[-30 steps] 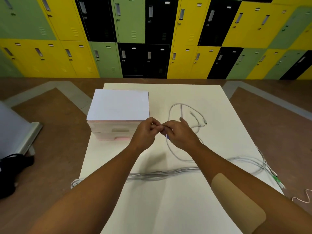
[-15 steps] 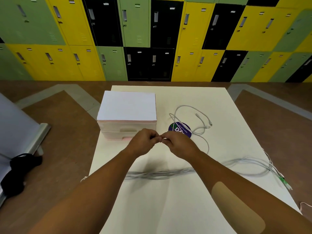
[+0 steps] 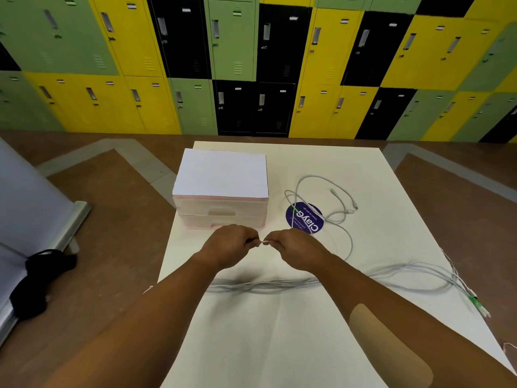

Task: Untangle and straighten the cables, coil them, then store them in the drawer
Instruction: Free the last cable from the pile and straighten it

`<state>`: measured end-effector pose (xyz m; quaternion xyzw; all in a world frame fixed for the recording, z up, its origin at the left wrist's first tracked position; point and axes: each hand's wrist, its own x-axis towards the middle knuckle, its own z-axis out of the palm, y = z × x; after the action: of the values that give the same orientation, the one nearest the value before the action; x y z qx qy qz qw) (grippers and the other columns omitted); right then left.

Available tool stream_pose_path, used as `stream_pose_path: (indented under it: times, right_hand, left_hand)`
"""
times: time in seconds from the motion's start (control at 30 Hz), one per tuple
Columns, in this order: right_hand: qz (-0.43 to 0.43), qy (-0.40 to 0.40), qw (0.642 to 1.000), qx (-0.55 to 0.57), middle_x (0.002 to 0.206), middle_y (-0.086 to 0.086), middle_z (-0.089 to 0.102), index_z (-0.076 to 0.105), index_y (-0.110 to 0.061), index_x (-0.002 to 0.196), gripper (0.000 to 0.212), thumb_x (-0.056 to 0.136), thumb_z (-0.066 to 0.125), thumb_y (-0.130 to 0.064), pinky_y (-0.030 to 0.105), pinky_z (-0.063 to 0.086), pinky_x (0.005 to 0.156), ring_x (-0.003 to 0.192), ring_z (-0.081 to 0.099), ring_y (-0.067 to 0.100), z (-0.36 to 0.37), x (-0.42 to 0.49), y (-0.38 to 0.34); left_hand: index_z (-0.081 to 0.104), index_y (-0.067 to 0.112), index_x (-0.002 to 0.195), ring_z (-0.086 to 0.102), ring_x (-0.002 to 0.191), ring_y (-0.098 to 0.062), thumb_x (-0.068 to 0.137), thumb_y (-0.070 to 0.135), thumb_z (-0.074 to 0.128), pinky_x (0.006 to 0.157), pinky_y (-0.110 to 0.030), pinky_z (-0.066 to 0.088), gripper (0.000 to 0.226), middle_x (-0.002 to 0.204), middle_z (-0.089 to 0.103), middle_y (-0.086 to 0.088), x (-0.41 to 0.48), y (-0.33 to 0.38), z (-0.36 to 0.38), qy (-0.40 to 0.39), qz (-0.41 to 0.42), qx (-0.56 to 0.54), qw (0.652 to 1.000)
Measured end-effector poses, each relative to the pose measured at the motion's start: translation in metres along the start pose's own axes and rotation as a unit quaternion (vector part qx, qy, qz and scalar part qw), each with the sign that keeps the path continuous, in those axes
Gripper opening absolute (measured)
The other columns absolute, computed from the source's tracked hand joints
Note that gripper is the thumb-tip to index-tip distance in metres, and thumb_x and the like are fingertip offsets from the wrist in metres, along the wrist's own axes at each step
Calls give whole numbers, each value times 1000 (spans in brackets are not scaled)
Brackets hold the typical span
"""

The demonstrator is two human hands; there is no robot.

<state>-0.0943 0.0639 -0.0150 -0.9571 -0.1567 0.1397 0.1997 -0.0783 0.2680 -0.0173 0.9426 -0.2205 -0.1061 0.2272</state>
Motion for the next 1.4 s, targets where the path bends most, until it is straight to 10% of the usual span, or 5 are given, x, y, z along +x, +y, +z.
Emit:
stream_pose_path:
  times: [0.47, 0.7, 0.93, 1.17, 1.4]
  right_hand:
    - [64, 20, 992, -105, 58, -3, 55, 53, -19, 60, 60, 94, 41, -67, 28, 33, 52, 56, 52, 15, 13, 2, -17]
    - [-16, -5, 997, -76, 92, -3, 66, 62, -28, 116, 27, 105, 38, -32, 31, 39, 65, 81, 60, 24, 27, 8, -43]
    - [-29, -59, 996, -54, 103, -9, 70, 69, -30, 106, 23, 100, 47, -34, 32, 47, 75, 93, 63, 19, 50, 21, -79]
    - [-7, -65, 994, -92, 57, -5, 49, 48, -20, 58, 54, 95, 50, -60, 29, 33, 55, 62, 50, 18, 70, 20, -90]
    - [-14, -97, 993, -66, 110, 1, 69, 67, -22, 109, 24, 100, 45, -21, 35, 49, 81, 100, 63, 27, 83, 21, -92]
  left_hand:
    - [54, 21, 78, 53, 64, -17, 96, 44, 56, 58, -33, 41, 29, 66, 58, 5, -39, -28, 4, 62, -56, 20, 996]
    - [67, 33, 114, 63, 88, -20, 102, 38, 45, 72, -31, 49, 26, 100, 72, 10, -72, -62, 1, 65, -72, 23, 995]
    - [74, 22, 102, 63, 89, -17, 96, 24, 59, 74, -29, 47, 16, 101, 64, 7, -107, -95, 3, 59, -123, 11, 991]
    - [77, 16, 94, 58, 83, -17, 85, 18, 75, 68, -23, 34, 9, 90, 57, 5, -130, -120, 12, 82, -167, -14, 982]
    - [71, 19, 81, 55, 73, -13, 84, 16, 74, 64, -27, 41, 5, 82, 58, 7, -140, -124, 9, 102, -197, -23, 975]
